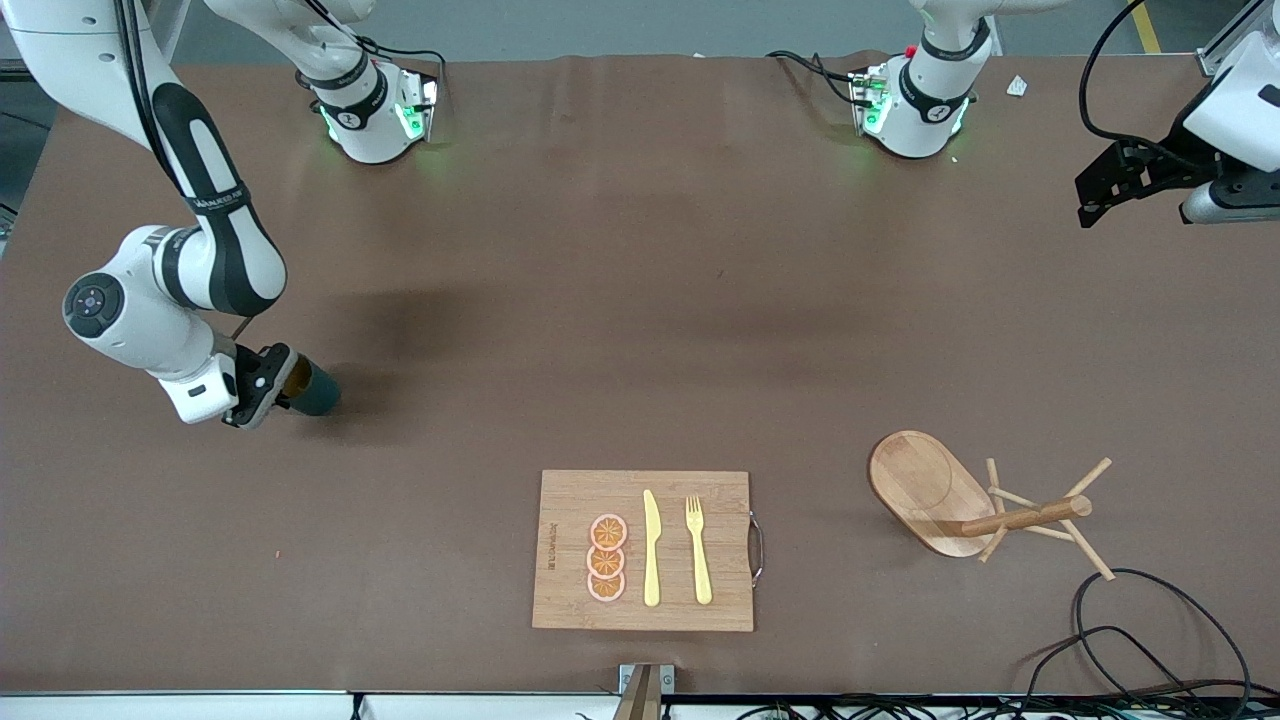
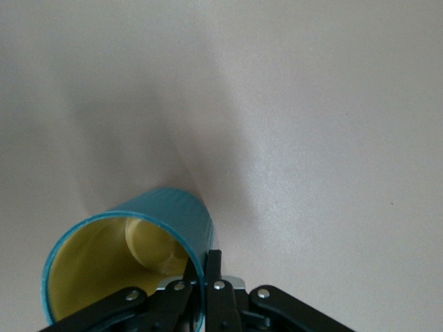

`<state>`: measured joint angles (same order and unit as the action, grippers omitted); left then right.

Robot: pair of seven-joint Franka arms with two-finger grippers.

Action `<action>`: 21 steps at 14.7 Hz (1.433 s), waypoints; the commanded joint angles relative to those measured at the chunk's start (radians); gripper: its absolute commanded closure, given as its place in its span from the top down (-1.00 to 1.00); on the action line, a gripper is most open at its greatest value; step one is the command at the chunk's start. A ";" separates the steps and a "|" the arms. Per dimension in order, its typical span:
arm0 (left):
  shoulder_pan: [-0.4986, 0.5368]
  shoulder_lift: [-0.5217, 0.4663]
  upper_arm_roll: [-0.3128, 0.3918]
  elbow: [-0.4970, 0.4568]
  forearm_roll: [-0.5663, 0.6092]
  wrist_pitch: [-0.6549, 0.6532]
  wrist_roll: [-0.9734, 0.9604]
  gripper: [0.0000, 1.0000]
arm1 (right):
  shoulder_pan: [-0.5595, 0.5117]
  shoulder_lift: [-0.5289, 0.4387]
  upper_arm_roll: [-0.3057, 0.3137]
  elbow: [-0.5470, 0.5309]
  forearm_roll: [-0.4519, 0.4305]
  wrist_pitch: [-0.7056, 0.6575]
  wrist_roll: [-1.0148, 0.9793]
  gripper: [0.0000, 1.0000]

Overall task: Transfer cup from left to right arm and place
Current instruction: 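Carry the teal mug away from the cutting board with the right gripper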

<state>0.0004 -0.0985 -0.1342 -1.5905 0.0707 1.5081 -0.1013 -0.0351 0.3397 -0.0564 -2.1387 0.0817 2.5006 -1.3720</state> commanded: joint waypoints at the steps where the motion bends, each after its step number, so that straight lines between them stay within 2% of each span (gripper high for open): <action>1: 0.001 0.016 0.001 0.027 0.014 0.003 0.008 1.00 | -0.012 -0.013 0.010 -0.014 0.044 0.001 -0.009 0.99; 5: 0.003 0.016 0.001 0.027 0.012 0.001 0.008 1.00 | -0.012 -0.022 0.009 0.009 0.052 -0.060 0.004 1.00; 9: 0.001 0.016 0.001 0.027 0.012 0.001 0.006 1.00 | -0.019 -0.050 0.004 0.091 0.052 -0.215 0.089 1.00; 15: 0.003 0.016 0.007 0.023 0.008 -0.006 0.017 1.00 | -0.009 -0.126 0.003 0.210 0.035 -0.454 0.554 1.00; 18: 0.001 0.016 0.004 0.021 -0.005 -0.016 0.015 1.00 | -0.008 -0.128 0.006 0.321 -0.025 -0.609 0.689 1.00; 21: -0.003 0.016 -0.001 0.020 -0.006 -0.016 0.012 1.00 | -0.014 -0.126 0.003 0.443 -0.034 -0.759 0.854 1.00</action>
<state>-0.0001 -0.0873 -0.1325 -1.5824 0.0706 1.5058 -0.1012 -0.0378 0.2144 -0.0608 -1.7740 0.0716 1.8307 -0.6292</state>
